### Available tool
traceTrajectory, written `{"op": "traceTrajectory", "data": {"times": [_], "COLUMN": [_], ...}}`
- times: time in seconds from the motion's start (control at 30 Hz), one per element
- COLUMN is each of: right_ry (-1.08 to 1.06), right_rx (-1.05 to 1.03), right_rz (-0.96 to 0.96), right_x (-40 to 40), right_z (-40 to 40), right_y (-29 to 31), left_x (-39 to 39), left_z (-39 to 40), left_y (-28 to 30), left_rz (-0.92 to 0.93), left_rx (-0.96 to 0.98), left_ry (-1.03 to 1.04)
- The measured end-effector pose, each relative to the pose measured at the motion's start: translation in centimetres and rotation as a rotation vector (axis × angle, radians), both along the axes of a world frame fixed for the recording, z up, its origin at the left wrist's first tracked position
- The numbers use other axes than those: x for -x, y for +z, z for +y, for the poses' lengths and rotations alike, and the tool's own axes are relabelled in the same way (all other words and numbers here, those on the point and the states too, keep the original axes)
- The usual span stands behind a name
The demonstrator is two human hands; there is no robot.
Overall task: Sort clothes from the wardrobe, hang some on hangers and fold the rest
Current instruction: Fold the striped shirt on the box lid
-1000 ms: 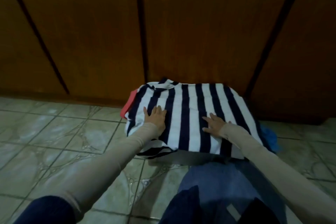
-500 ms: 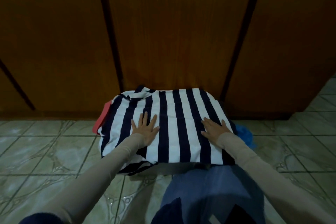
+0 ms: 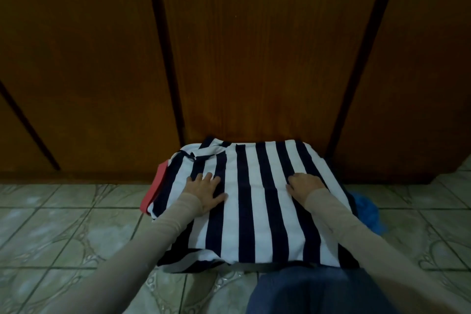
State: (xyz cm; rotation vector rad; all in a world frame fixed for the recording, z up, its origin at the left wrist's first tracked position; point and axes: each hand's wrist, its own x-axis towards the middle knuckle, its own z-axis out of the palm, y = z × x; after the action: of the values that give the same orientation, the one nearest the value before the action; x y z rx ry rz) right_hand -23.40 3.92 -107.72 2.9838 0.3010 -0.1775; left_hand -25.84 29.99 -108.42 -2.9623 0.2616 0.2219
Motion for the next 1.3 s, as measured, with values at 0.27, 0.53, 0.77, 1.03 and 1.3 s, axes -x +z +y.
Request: {"op": "traceTrajectory", "data": {"times": [0.27,0.53,0.77,1.03,1.3], "right_ry": [-0.007,0.015,0.048,0.031,0.035], "right_rx": [0.052,-0.085,-0.136,-0.017,0.242], "right_rz": [0.063,0.013,-0.025,-0.064,-0.231], "right_x": [-4.4,-10.4,-14.0,-14.7,-12.0], "right_z": [0.3,0.7,0.0,0.2,-2.4], "right_y": [-0.3,-1.8,-1.7,-0.6,1.4], "left_x": [-4.9,-11.8,-15.4,-15.9,-14.2], "left_z": [-1.2,-4.0,-4.3,-4.0,-3.7], "left_y": [0.3,-1.2,-0.4,0.1,1.1], "left_rz": [-0.011,-0.023,-0.002,-0.106,-0.183], "left_rx": [0.078,0.166,0.068,-0.016,-0.256], "left_ry": [0.002,-0.047,-0.119,-0.143,-0.175]}}
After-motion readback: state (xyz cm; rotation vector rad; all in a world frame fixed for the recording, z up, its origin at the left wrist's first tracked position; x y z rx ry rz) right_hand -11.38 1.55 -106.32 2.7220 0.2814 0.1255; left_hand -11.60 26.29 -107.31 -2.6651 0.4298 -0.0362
